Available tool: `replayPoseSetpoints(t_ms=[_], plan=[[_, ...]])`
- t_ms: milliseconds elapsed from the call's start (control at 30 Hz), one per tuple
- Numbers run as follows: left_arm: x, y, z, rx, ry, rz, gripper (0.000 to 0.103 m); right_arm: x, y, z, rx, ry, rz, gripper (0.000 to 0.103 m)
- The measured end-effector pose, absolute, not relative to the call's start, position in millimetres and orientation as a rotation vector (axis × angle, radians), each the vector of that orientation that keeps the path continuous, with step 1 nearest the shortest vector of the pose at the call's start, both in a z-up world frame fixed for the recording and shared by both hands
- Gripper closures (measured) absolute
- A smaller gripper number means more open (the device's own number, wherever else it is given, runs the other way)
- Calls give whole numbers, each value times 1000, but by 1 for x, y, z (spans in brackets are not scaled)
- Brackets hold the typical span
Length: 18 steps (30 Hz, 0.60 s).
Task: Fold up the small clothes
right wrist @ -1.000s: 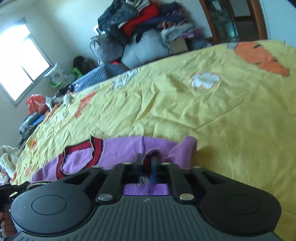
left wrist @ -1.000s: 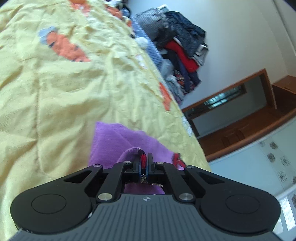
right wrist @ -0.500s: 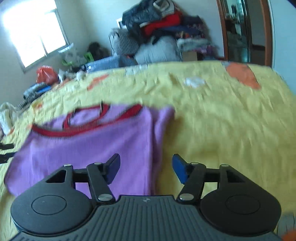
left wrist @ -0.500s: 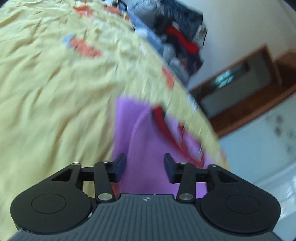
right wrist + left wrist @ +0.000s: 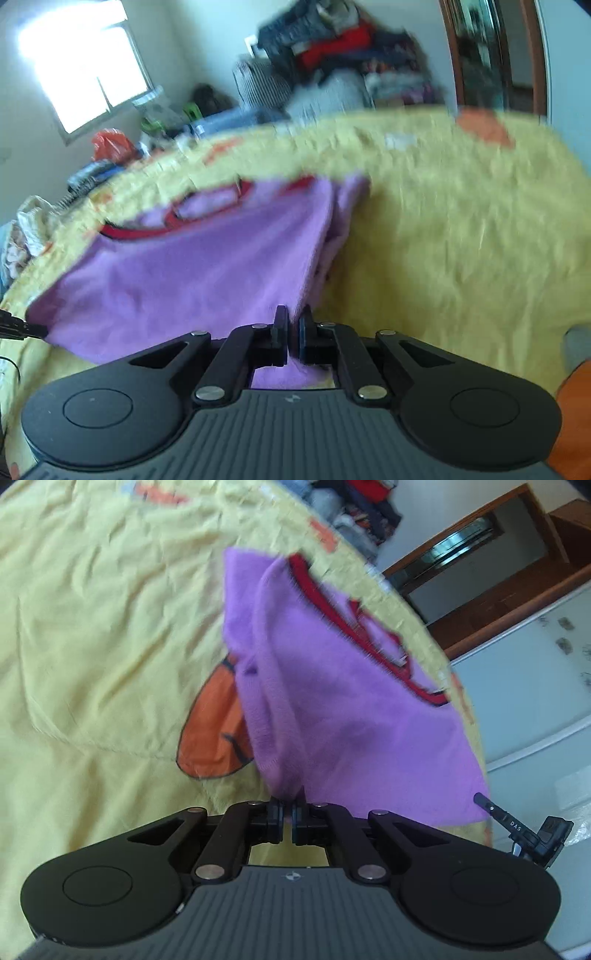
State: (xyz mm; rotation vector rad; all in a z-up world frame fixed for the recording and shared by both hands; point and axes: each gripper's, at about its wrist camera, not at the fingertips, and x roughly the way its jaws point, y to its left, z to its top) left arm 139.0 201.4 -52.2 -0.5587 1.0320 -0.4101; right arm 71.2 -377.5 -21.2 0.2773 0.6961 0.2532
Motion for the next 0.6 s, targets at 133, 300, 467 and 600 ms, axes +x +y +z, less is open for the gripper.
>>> replayPoseSetpoints(t_ms=[133, 300, 467, 600], plan=[[126, 215, -41, -502, 1034, -378, 103, 53, -371, -2, 225, 676, 266, 100], [118, 252, -65, -532, 1077, -289, 103, 57, -385, -48, 256, 792, 180, 88], [130, 258, -40, -672, 964, -324, 56, 54, -382, -30, 308, 625, 205, 37], [179, 223, -20, -544, 864, -340, 45, 102, -375, -15, 268, 540, 233, 36]])
